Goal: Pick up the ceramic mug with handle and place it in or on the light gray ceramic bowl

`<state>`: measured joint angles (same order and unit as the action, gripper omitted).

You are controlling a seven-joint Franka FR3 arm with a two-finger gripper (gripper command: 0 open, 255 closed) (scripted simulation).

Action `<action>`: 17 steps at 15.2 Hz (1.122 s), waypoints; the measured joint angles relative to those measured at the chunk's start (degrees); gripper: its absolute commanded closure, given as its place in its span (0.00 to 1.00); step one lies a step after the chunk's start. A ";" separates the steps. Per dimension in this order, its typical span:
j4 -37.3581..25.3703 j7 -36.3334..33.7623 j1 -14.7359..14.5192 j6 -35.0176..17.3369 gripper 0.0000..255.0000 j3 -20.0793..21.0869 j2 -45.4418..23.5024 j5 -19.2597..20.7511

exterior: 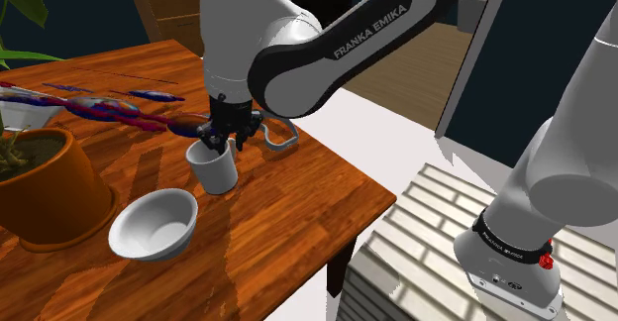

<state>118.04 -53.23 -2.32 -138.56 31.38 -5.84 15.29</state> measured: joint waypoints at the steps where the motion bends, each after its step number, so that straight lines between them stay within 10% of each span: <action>1: -0.33 0.43 0.08 0.63 1.00 0.07 0.41 -0.50; 17: -9.26 2.53 -0.52 11.68 1.00 1.29 3.02 -3.91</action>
<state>108.78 -50.70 -2.84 -126.87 32.67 -2.82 11.38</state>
